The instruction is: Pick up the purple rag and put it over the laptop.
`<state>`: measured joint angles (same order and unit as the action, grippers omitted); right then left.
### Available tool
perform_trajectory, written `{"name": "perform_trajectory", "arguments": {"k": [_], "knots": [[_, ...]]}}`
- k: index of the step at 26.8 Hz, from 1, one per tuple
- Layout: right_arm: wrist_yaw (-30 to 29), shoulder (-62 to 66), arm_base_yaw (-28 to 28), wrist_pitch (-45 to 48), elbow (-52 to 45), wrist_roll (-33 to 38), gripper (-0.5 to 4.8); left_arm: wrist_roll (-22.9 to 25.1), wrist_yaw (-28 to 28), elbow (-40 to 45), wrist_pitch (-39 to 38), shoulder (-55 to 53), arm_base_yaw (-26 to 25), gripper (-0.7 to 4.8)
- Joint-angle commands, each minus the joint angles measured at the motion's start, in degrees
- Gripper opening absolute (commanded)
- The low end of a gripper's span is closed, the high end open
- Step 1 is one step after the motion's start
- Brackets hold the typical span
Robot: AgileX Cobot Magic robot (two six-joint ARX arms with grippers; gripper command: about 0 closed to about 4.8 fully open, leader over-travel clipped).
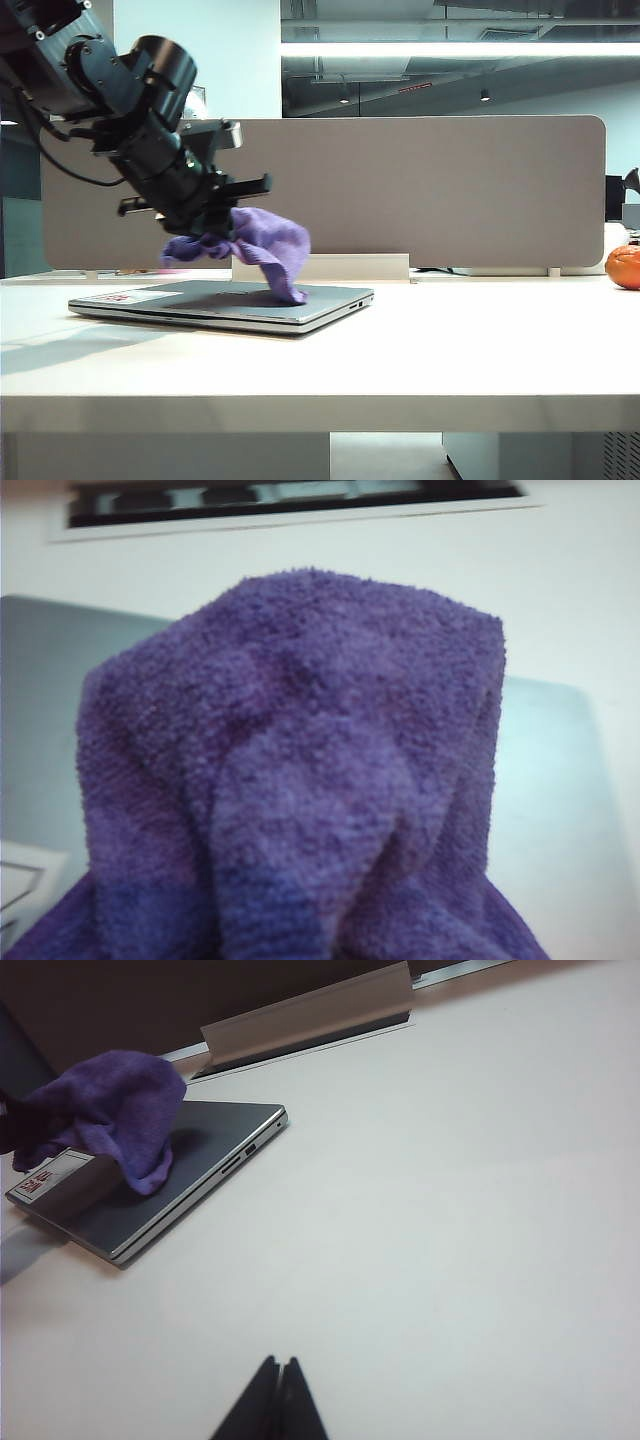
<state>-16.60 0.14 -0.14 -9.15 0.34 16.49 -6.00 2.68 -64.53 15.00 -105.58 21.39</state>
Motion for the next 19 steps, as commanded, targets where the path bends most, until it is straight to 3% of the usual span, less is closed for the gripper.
{"name": "perform_trajectory", "arguments": {"k": [1,6,9,14,19], "knots": [[0.0,0.0,0.0,0.4,-0.2,0.0,0.22,1.7,0.0,-0.2,-0.3,-0.7,-1.7,0.02],[0.0,0.0,0.0,0.4,-0.2,0.0,0.22,4.1,-0.3,-0.1,-1.2,-2.1,-1.9,1.88],[0.0,0.0,0.0,0.4,-0.2,0.0,0.22,4.1,-0.5,-0.2,-1.3,-2.0,-1.9,2.03],[0.0,0.0,0.0,0.4,-0.2,0.0,0.22,4.1,-0.5,-0.2,-4.2,-1.6,-1.9,4.16],[0.0,0.0,0.0,0.4,-0.2,0.0,0.22,4.0,-0.5,-0.2,-8.5,-0.3,-1.9,4.37]]}}
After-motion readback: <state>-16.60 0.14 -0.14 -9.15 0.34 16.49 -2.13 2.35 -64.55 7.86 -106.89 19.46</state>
